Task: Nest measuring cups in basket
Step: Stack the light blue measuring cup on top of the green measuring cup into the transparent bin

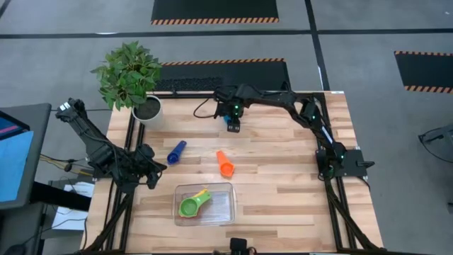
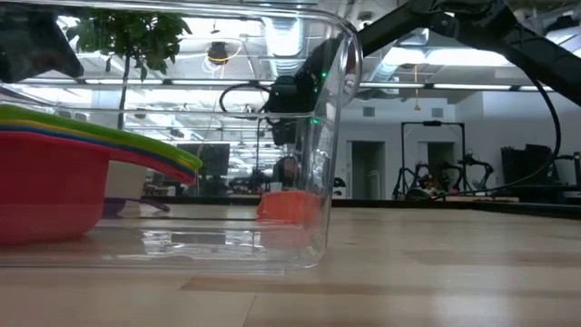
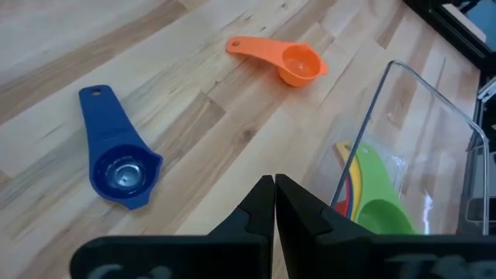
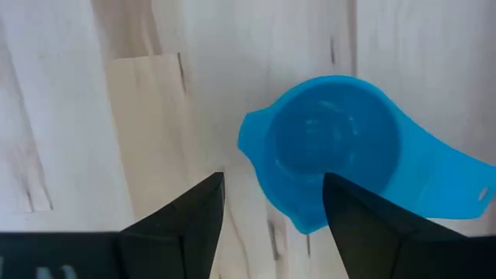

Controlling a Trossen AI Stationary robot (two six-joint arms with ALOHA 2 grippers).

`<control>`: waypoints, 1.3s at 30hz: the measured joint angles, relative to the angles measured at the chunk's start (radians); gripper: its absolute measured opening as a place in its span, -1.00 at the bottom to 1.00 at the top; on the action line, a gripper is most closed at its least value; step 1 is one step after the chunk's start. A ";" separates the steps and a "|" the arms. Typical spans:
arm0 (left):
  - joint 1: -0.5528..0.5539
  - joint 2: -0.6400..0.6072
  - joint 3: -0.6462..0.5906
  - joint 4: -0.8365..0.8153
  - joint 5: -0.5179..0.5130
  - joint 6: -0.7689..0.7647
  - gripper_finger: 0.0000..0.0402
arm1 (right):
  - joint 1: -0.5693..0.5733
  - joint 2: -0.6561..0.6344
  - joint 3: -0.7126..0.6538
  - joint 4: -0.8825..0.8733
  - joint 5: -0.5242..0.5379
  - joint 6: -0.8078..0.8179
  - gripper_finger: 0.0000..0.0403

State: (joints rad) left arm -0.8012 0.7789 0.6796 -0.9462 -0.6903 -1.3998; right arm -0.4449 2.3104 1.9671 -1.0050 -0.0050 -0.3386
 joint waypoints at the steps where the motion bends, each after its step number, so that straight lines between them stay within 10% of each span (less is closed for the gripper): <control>1: 0.000 0.000 0.000 0.001 0.000 0.000 -1.00 | 0.001 0.000 0.000 -0.001 0.003 0.000 0.19; 39: 0.000 0.000 0.000 0.025 0.032 0.017 -1.00 | 0.052 0.000 -0.001 0.018 0.160 -0.297 -0.10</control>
State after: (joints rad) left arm -0.8013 0.7792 0.6800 -0.9211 -0.6586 -1.3828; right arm -0.3931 2.3108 1.9659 -0.9872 0.1551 -0.6352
